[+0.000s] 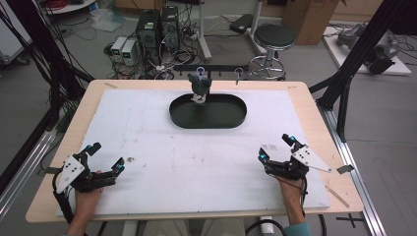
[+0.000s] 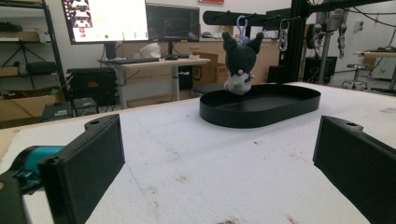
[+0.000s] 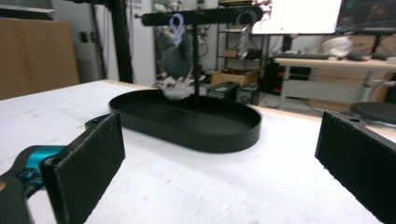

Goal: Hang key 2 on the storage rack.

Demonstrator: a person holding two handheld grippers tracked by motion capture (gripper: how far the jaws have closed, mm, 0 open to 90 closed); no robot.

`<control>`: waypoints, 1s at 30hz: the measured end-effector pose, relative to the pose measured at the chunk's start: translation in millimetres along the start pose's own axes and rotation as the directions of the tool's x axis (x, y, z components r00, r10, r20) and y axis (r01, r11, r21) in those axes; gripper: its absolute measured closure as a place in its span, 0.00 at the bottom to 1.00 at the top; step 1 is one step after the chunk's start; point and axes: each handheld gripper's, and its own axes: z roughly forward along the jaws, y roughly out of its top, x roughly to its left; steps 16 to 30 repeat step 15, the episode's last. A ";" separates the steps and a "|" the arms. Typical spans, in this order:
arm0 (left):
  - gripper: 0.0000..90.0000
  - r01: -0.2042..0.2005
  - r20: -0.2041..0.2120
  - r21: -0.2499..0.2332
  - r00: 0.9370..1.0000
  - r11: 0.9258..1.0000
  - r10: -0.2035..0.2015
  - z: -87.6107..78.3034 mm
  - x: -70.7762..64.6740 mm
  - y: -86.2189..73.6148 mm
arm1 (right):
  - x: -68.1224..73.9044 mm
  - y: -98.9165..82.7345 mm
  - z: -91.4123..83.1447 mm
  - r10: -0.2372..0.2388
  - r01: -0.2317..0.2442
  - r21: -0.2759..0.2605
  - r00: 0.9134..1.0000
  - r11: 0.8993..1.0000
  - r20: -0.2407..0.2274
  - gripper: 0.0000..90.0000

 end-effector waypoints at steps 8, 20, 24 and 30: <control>0.03 0.000 0.000 -0.001 1.000 1.000 0.000 0.0 -0.2 -0.1 | 7.8 -17.2 3.3 -0.026 0.029 0.050 0.999 0.998 -0.044 0.01; 0.03 -0.004 0.001 -0.002 1.000 1.000 0.004 -0.5 -0.4 -0.1 | 7.9 -18.9 5.4 -0.031 0.034 0.072 0.999 0.997 -0.042 0.01; 0.03 -0.004 0.001 -0.002 1.000 1.000 0.004 -0.5 -0.4 -0.1 | 7.9 -18.9 5.4 -0.031 0.034 0.072 0.999 0.997 -0.042 0.01; 0.03 -0.004 0.001 -0.002 1.000 1.000 0.004 -0.5 -0.4 -0.1 | 7.9 -18.9 5.4 -0.031 0.034 0.072 0.999 0.997 -0.042 0.01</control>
